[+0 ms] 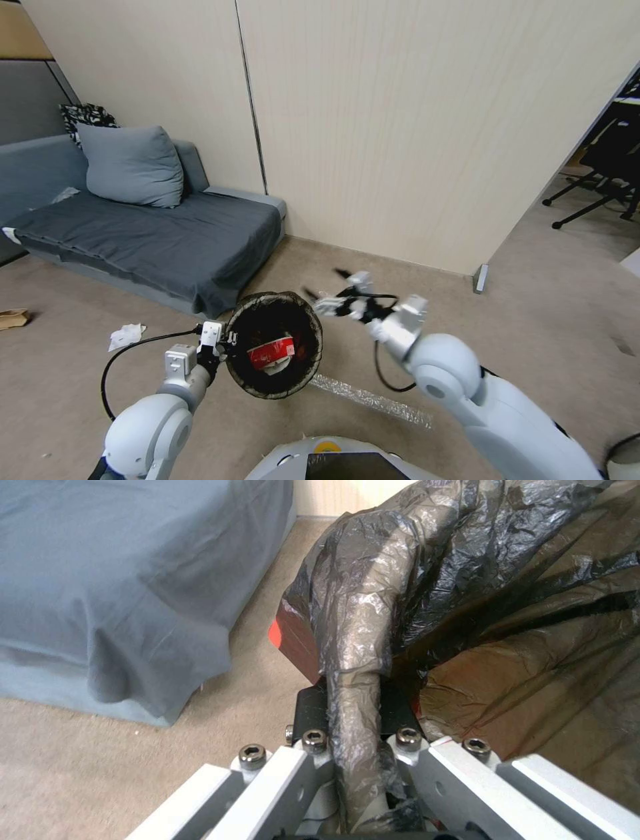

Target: Pick up the trash bin, then pick up the garbage from the floor and place it into the trash bin.

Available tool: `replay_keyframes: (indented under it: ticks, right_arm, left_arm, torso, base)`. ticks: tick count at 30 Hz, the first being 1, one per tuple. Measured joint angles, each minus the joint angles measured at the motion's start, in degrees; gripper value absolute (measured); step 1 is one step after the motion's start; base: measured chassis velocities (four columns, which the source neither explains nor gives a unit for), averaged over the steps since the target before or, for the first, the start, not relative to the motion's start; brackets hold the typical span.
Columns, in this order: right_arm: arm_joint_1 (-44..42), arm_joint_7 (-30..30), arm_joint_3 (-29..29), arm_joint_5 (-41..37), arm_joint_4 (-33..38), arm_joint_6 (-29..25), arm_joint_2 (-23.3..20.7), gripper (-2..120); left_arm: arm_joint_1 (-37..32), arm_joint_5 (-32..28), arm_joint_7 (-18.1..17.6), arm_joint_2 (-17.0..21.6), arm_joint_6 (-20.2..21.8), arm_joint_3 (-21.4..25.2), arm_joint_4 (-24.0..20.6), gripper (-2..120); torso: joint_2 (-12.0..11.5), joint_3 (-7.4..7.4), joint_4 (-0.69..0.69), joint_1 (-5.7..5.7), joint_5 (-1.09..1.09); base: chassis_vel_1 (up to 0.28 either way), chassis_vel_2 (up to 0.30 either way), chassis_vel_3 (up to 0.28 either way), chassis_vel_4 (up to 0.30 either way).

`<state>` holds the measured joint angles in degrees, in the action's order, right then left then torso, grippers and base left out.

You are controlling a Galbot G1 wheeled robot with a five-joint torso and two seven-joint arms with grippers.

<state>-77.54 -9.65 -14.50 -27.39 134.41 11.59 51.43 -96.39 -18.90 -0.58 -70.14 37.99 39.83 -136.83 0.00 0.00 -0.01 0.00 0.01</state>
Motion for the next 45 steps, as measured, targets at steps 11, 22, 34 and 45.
replay_keyframes:
  ticks: [11,22,34,45]
  right_arm:
    - [-11.72,-3.25,-4.05,21.73,-5.64,-13.11,14.05,100]
    - [-15.97,-0.90,-10.45,24.15,-7.70,-16.06,22.94,100]
    - [-24.57,0.37,-15.95,21.89,-8.18,-20.80,23.87,100]
    - [-27.55,6.87,-22.28,19.68,-7.33,-21.89,25.99,100]
  left_arm:
    - [-1.74,1.18,0.02,-0.81,-0.32,1.34,-0.42,1]
    - [-1.74,2.00,0.00,-1.78,-1.12,1.81,-0.14,1]
    - [-1.82,1.81,0.40,-1.73,-1.32,4.08,0.24,1]
    - [-2.03,2.53,0.46,-2.57,-1.32,4.30,0.77,1]
  torso:
    - [0.00,0.00,0.04,0.00,-0.01]
    - [0.00,0.00,0.01,0.00,-0.02]
    - [0.00,0.00,0.01,0.00,0.00]
    - [0.00,0.00,0.00,0.00,0.00]
  base:
    - [0.000,0.000,0.000,0.000]
    - [0.000,0.000,0.000,0.000]
    - [0.000,0.000,0.000,0.000]
    - [0.000,0.000,0.000,0.000]
